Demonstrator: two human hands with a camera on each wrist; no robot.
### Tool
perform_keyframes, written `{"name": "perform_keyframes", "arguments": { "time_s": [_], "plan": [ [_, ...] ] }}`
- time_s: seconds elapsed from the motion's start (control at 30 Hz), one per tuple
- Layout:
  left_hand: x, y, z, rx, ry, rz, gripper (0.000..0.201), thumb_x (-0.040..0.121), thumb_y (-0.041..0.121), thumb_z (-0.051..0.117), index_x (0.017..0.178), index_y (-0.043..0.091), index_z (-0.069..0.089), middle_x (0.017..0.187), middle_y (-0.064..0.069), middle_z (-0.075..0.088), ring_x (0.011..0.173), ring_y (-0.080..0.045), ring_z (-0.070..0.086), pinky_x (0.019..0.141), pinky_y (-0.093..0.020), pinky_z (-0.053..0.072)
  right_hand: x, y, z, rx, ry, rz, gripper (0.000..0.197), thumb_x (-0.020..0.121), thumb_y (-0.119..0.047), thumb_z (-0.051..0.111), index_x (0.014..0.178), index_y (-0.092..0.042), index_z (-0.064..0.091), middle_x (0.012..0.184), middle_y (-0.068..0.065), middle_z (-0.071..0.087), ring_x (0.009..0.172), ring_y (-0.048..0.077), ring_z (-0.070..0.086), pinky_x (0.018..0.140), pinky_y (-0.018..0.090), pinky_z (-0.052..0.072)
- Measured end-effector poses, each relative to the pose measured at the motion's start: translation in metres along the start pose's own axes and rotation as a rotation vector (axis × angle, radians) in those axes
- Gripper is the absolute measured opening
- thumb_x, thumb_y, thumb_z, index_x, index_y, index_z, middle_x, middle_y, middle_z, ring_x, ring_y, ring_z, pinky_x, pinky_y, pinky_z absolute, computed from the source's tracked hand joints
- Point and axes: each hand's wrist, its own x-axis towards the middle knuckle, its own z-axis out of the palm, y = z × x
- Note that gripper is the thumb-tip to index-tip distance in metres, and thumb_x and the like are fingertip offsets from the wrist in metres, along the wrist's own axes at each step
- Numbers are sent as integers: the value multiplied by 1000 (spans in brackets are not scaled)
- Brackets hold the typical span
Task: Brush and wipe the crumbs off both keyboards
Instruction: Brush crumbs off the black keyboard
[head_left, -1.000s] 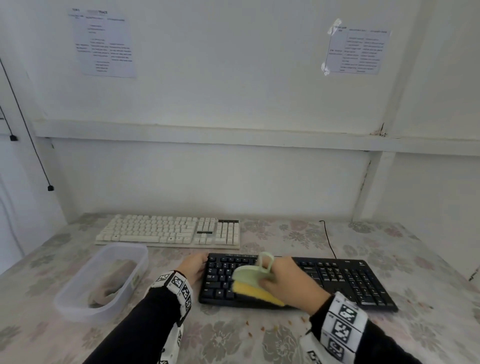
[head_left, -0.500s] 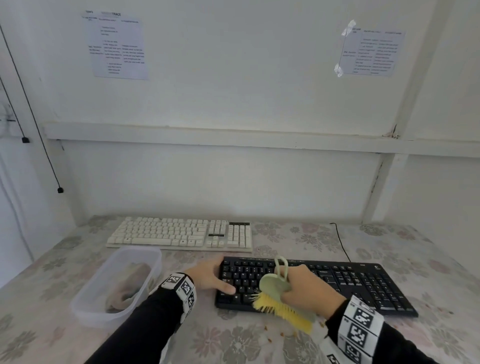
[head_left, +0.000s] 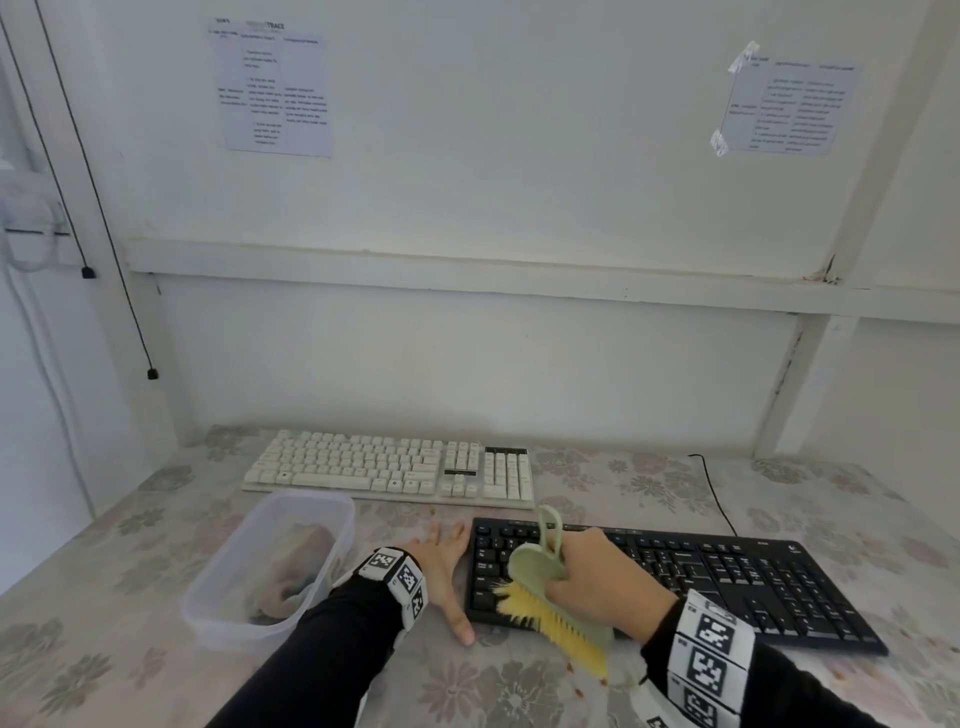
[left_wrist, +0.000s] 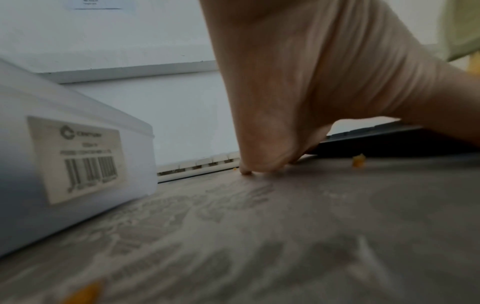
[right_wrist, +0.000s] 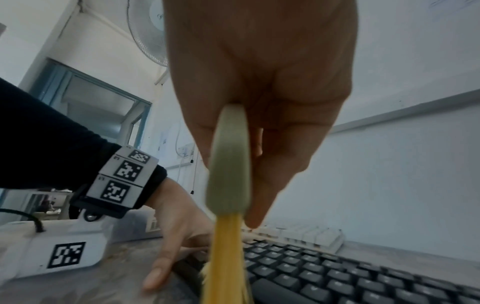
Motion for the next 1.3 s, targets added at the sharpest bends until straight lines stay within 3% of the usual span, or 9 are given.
{"name": "perform_keyframes", "arguments": {
  "time_s": [0.1,0.3,0.47,0.6,0.73,0.9,1.07,1.17,1.3],
  "plan": [
    [-2,1,0,-4,14,15,142,62,51,83,145,25,-28,155,-2,-29,141,-27,-27,116,-52,-7,9,-2,-7,87,41,65,6,84,-12,51,82,-9,56,69,-1,52,57,12,49,48,16,38],
    [-3,5,-2,-75,6,28,143,62,40,86,147,23,-27,154,-3,-31,142,-24,-27,116,-51,-3,57,-42,-6,286,258,71,28,96,-17,40,68,-18,40,58,-6,43,44,6,35,36,11,30],
    [-1,3,-3,-95,-13,4,146,59,41,87,146,24,-29,154,-5,-32,142,-25,-25,116,-53,0,88,-45,11,298,202,237,24,93,-10,37,108,1,52,92,7,51,76,20,52,57,21,43],
    [-5,6,-4,-86,-14,15,141,64,39,85,145,22,-28,154,-4,-31,143,-26,-24,116,-52,-1,76,-46,10,229,173,259,29,96,-13,36,113,3,53,113,17,58,97,27,57,77,26,43],
    [-11,7,-5,-82,6,47,137,68,38,84,146,20,-28,154,-4,-30,143,-25,-22,116,-47,-2,54,-48,4,109,55,211,16,94,-9,38,93,-4,53,98,14,59,89,23,53,76,25,44],
    [-11,7,-4,-91,27,66,138,67,37,84,146,19,-28,155,-5,-28,143,-25,-23,116,-48,-3,49,-38,-3,118,2,229,32,91,-11,41,60,-13,36,65,-2,37,56,7,36,45,15,27],
    [-6,6,-2,-156,36,94,147,52,45,88,149,28,-21,158,-2,-20,145,-26,-17,116,-53,2,62,-20,-20,179,222,135,31,93,-9,43,65,-19,35,63,-4,40,51,7,37,41,13,31],
    [-3,7,0,-221,46,107,143,59,35,88,149,26,-22,158,1,-21,146,-21,-15,119,-49,2,67,-11,-23,148,198,74,18,93,-7,48,78,-18,48,63,-7,39,51,3,36,40,8,34],
    [-2,9,-3,-226,25,94,152,47,44,90,150,26,-19,160,5,-14,147,-17,-5,120,-45,7,71,12,-20,80,173,108,22,92,-10,52,112,-5,59,77,-1,50,66,11,49,60,13,36]
  ]
}}
